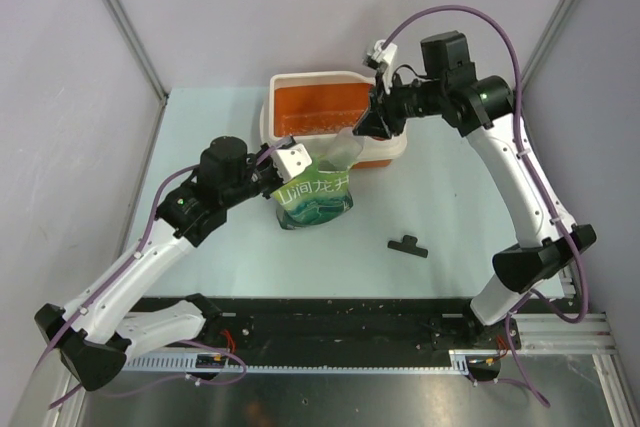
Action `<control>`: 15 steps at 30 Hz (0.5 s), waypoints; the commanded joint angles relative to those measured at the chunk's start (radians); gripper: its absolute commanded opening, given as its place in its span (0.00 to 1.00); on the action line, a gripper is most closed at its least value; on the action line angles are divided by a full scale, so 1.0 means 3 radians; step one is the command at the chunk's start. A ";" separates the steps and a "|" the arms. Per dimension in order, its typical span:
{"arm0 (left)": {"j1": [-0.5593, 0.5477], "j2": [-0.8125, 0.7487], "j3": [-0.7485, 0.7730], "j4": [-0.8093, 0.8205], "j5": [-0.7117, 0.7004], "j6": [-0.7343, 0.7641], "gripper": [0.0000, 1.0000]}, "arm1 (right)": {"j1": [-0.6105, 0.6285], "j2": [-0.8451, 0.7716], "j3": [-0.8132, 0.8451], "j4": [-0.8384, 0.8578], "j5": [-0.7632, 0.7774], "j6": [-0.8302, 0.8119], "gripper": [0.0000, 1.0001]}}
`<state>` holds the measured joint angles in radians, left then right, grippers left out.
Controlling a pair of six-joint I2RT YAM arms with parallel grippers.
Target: Fill the litter box with clean litter
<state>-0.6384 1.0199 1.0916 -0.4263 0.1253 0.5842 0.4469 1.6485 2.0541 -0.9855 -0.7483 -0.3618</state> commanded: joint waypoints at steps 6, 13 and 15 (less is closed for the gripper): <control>-0.0004 -0.0096 0.0130 0.0414 -0.0070 0.0057 0.00 | 0.0381 -0.0014 -0.0102 -0.0315 0.0326 -0.0793 0.00; -0.0004 -0.0107 0.0176 0.0414 -0.0019 0.0006 0.00 | 0.0494 0.0155 -0.0266 0.0533 0.1168 0.0095 0.00; -0.0004 -0.0096 0.0206 0.0414 0.0002 -0.0030 0.00 | 0.0520 0.0165 -0.0286 0.0778 0.1664 0.0673 0.00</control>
<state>-0.6392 1.0210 1.0916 -0.4232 0.1276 0.5831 0.5949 1.6932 1.9759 -0.9516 -0.5167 -0.4324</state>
